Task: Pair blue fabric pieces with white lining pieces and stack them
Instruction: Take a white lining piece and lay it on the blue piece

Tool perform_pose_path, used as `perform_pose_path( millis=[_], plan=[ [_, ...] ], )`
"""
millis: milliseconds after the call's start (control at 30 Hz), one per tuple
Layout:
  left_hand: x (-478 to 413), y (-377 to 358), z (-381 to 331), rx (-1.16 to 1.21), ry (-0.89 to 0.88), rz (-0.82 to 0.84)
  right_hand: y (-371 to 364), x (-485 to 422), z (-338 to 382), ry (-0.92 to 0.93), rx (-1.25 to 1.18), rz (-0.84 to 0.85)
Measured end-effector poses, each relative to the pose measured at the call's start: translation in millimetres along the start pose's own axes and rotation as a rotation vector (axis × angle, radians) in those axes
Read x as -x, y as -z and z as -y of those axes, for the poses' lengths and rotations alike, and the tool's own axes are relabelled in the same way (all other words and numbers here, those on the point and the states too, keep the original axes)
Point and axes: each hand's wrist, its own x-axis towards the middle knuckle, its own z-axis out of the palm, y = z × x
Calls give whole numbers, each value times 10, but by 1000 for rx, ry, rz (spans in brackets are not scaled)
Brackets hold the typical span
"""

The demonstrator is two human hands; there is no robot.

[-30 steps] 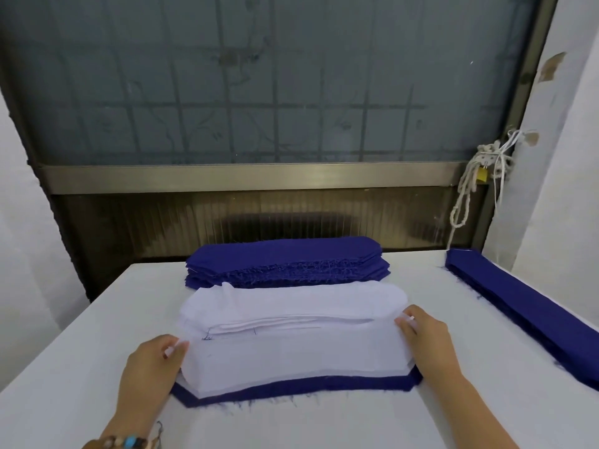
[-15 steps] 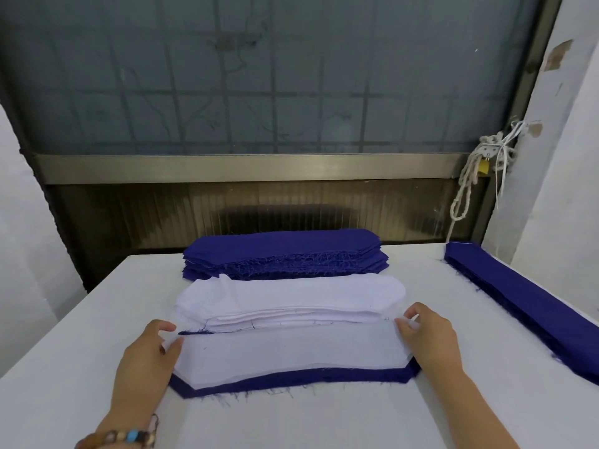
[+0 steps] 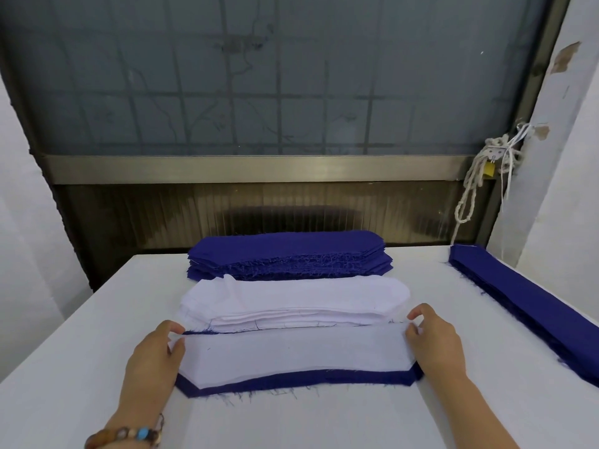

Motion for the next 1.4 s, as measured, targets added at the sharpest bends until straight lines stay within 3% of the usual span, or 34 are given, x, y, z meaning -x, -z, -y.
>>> perform_pose_path(
  millis=[600, 833, 967, 1067, 1200, 1400],
  plan=[
    [-2, -10, -29, 18, 30, -21, 17, 31, 46, 44, 88, -6],
    [-30, 16, 5, -184, -17, -116, 2, 5, -4, 105, 182, -85],
    [-12, 6, -86, 4, -152, -133, 4, 5, 17, 272, 39, -172],
    [31, -31, -135, 200, -259, 69, 0, 30, 45, 414, -124, -20],
    [60, -72, -124, 199, -303, 272, -32, 93, 96, 439, -187, 278],
    [38, -105, -145, 116, -277, 282, -39, 86, 158, 409, -78, 299]
  ],
)
